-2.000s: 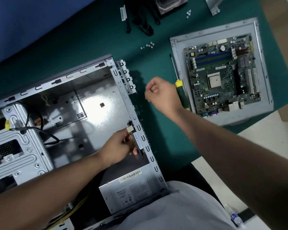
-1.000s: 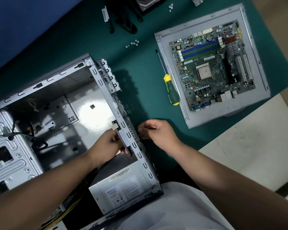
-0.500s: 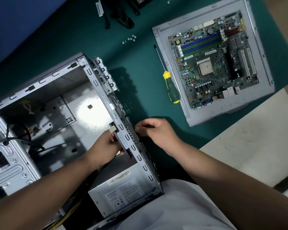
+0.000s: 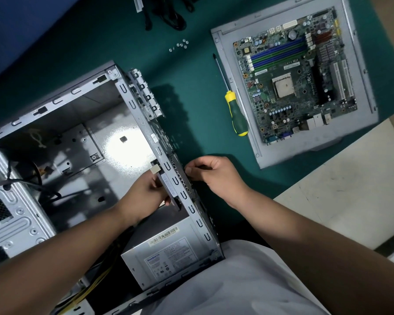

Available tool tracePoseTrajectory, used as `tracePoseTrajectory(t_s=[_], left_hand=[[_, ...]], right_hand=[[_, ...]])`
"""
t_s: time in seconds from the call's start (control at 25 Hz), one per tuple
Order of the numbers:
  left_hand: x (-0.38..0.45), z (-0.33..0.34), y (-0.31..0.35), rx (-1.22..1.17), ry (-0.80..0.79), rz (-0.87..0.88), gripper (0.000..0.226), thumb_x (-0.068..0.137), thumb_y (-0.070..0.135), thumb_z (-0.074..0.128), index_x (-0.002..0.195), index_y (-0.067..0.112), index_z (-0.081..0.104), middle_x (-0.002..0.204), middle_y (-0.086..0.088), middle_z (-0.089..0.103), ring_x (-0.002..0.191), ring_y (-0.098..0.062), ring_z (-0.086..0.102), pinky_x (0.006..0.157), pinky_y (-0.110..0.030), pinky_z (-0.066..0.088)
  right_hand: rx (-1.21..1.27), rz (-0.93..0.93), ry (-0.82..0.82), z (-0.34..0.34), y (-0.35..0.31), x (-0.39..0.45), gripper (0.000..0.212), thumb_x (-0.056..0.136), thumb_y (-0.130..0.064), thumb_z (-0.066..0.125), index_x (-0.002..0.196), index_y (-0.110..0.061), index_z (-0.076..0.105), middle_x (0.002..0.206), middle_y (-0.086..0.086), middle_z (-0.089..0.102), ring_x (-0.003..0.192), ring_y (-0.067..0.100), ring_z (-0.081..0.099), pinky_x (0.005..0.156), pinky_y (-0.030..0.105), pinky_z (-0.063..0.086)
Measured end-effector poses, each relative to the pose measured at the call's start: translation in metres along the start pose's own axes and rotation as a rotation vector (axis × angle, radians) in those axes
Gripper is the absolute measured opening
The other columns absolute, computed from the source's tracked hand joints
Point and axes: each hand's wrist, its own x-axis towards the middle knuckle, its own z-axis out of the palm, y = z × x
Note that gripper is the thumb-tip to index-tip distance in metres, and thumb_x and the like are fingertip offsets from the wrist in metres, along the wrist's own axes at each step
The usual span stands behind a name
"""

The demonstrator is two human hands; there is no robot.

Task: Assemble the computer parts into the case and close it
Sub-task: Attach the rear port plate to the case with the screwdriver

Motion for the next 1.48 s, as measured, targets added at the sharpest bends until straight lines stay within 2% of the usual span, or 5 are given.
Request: tracePoseTrajectory(t_s=[0.2, 0.36, 0.64, 0.96, 1.48], left_hand=[[-0.001, 0.000, 0.005, 0.007, -0.037, -0.009, 0.031, 0.089, -0.024, 0.049, 0.078, -0.006, 0.072, 0.075, -0.019, 0.074, 0.073, -0.048, 0.063, 0.064, -0.048, 0.051], [-0.002, 0.001, 0.009, 0.001, -0.041, -0.020, 0.030, 0.088, -0.026, 0.049, 0.078, -0.006, 0.070, 0.073, -0.018, 0.074, 0.068, -0.031, 0.064, 0.061, -0.035, 0.052], [-0.003, 0.001, 0.011, 0.020, -0.054, -0.037, 0.022, 0.089, -0.024, 0.052, 0.084, -0.011, 0.070, 0.070, -0.006, 0.075, 0.066, -0.021, 0.066, 0.059, -0.025, 0.052], [-0.005, 0.001, 0.011, 0.019, -0.040, -0.039, 0.016, 0.092, -0.019, 0.055, 0.094, -0.014, 0.070, 0.076, -0.002, 0.077, 0.073, -0.020, 0.066, 0.063, -0.023, 0.053], [-0.003, 0.001, 0.011, 0.025, -0.038, -0.033, 0.019, 0.092, -0.019, 0.057, 0.090, -0.007, 0.072, 0.079, -0.008, 0.077, 0.074, -0.020, 0.066, 0.064, -0.023, 0.053]], right_hand=[[0.000, 0.003, -0.008, 0.001, -0.003, 0.000, 0.004, 0.081, -0.022, 0.080, 0.085, -0.024, 0.081, 0.089, 0.006, 0.078, 0.081, 0.017, 0.068, 0.097, 0.059, 0.053], [-0.017, -0.013, -0.003, 0.001, -0.004, -0.001, 0.005, 0.084, -0.016, 0.080, 0.086, -0.021, 0.081, 0.090, 0.005, 0.078, 0.084, 0.018, 0.069, 0.097, 0.059, 0.053], [-0.019, -0.018, -0.035, -0.004, -0.008, -0.003, 0.014, 0.089, -0.005, 0.076, 0.091, -0.019, 0.080, 0.094, 0.010, 0.078, 0.087, 0.019, 0.069, 0.100, 0.057, 0.052], [-0.045, 0.003, -0.015, 0.000, -0.012, -0.005, 0.013, 0.087, -0.006, 0.079, 0.089, -0.019, 0.078, 0.093, 0.013, 0.077, 0.082, 0.017, 0.066, 0.095, 0.050, 0.055], [0.004, 0.008, -0.044, -0.004, -0.016, -0.007, 0.015, 0.087, 0.000, 0.076, 0.090, -0.014, 0.076, 0.091, 0.010, 0.074, 0.083, 0.017, 0.065, 0.093, 0.043, 0.056]])
